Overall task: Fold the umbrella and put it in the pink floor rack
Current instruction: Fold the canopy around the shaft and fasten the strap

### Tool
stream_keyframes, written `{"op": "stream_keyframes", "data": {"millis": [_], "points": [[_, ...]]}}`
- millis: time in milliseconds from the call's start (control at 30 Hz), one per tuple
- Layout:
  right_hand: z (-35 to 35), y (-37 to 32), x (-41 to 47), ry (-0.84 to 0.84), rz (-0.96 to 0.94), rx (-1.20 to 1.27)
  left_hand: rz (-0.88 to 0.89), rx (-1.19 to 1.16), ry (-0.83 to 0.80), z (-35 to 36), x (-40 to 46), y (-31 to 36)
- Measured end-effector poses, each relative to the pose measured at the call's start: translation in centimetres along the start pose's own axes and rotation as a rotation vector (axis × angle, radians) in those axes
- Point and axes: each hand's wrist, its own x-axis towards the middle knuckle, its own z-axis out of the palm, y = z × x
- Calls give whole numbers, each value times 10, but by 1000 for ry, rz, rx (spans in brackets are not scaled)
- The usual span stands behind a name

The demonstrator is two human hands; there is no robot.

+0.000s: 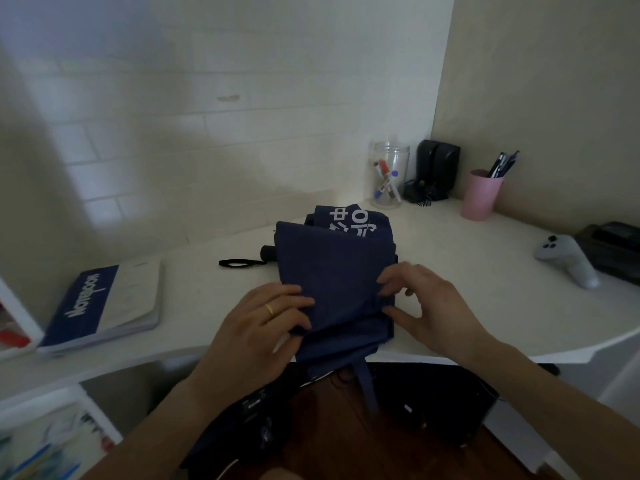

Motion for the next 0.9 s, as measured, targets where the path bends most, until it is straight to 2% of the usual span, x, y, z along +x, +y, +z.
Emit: {"op": "stream_keyframes", "data": {"millis": [100, 267, 433, 467, 567, 633, 700, 767, 900], "points": [[-1, 4, -6, -60, -149, -108, -40, -59, -95, 1, -11, 1], [1, 8, -13, -200, -130, -77, -56, -107, -204, 1, -19, 2], [6, -17, 10, 25, -112, -12, -16, -109, -260, -2, -13, 2], [12, -22, 17, -3, -118, -41, -14, -112, -270, -4, -11, 3], [37, -17, 17, -355, -73, -191, -47, -142, -325, -11, -7, 7], [47, -8, 8, -541, -34, -258, -142, -179, -326, -16, -1, 7], [48, -4, 6, -620, -13, -250, -193, -170, -243, -13, 11, 4], [49, -2, 9, -659, -14, -247, -130, -64, -168, -1, 26, 1], [39, -6, 14, -734, 30, -137, -14, 37, -348, 22, 29, -10]]}}
